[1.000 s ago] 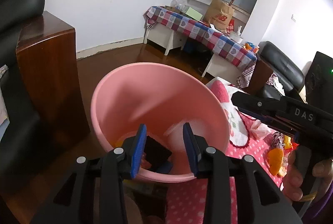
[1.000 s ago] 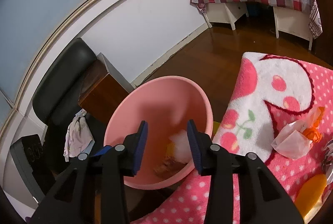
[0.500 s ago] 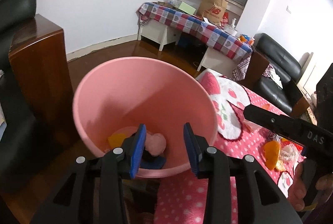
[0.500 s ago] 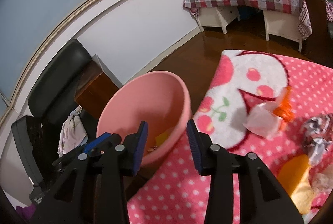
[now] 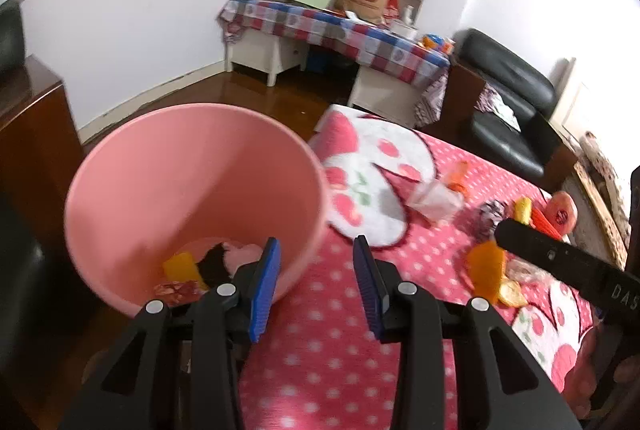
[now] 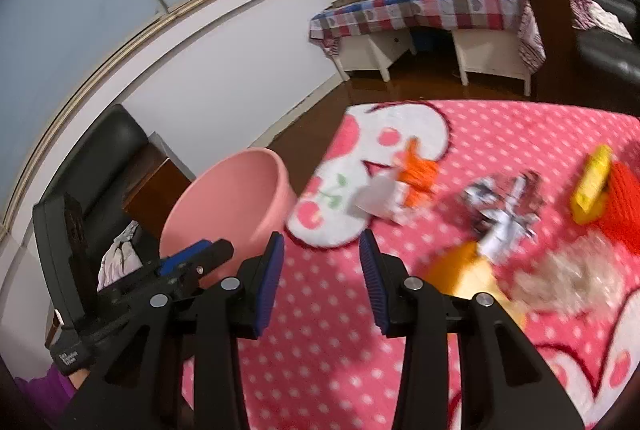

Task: Collect trash
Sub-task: 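Return both grippers from the bucket to above the remaining trash, then move the left gripper to the orange ribbon while the right gripper approaches the red mesh net, then grasp the orange ribbon with the left gripper while the right gripper grasps the red mesh net, then carry the ribbon and red net over the pink bucket and open both grippers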

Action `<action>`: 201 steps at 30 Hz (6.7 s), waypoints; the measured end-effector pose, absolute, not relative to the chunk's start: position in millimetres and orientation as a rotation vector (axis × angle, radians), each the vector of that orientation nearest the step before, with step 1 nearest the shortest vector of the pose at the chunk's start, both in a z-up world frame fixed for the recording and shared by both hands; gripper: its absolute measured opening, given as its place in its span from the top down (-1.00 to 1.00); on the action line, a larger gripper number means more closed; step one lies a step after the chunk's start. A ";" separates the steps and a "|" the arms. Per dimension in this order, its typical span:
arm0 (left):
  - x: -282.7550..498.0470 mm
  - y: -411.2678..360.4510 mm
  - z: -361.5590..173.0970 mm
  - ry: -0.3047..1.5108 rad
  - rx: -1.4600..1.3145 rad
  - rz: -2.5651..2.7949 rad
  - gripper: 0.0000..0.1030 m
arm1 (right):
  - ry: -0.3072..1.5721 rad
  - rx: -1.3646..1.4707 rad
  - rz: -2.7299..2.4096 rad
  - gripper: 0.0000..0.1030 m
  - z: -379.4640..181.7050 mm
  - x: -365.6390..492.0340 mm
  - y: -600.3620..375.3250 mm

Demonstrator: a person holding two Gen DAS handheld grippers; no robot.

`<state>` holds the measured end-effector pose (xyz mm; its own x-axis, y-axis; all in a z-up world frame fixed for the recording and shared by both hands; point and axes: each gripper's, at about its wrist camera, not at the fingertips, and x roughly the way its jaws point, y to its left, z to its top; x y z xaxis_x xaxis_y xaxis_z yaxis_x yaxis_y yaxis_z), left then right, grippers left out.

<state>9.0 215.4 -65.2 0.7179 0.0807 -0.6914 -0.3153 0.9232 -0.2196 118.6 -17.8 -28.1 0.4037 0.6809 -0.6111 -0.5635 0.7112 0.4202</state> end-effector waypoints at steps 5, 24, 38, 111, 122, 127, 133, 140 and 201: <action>19.0 188.6 -63.4 0.763 -0.292 0.185 0.27 | 0.844 0.158 0.746 0.22 -35.0 115.7 -42.7; 43.2 125.3 -62.0 0.811 -0.178 0.120 0.20 | 0.837 0.277 0.634 0.22 -47.1 129.7 -117.1; 52.6 103.9 -61.4 0.826 -0.133 0.099 0.20 | 0.826 0.321 0.588 0.22 -52.6 132.7 -149.3; 122.2 96.7 -67.9 0.772 -0.095 0.004 0.79 | 0.858 0.533 0.345 0.23 -85.9 182.9 -255.5; 108.0 90.1 -59.4 0.777 -0.112 -0.006 0.79 | 0.891 0.671 0.391 0.23 -93.8 203.5 -252.0; 107.5 87.7 -59.7 0.789 -0.107 -0.006 0.79 | 0.928 0.735 0.410 0.22 -103.2 214.6 -247.3; 108.1 82.8 -59.1 0.792 -0.093 -0.008 0.79 | 0.908 0.723 0.420 0.23 -105.4 218.8 -240.1; 107.1 79.5 -56.2 0.785 -0.087 -0.005 0.79 | 0.862 0.693 0.419 0.72 -98.8 210.1 -249.4; 33.4 135.9 -26.6 0.647 -0.214 0.073 0.79 | 0.744 0.333 0.523 0.73 -31.1 133.8 -163.4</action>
<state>33.4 135.9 -26.6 0.7965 0.0008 -0.6047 -0.1337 0.9755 -0.1748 133.8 -163.4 -31.1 0.6175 0.5596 -0.5528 -0.3303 0.8223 0.4634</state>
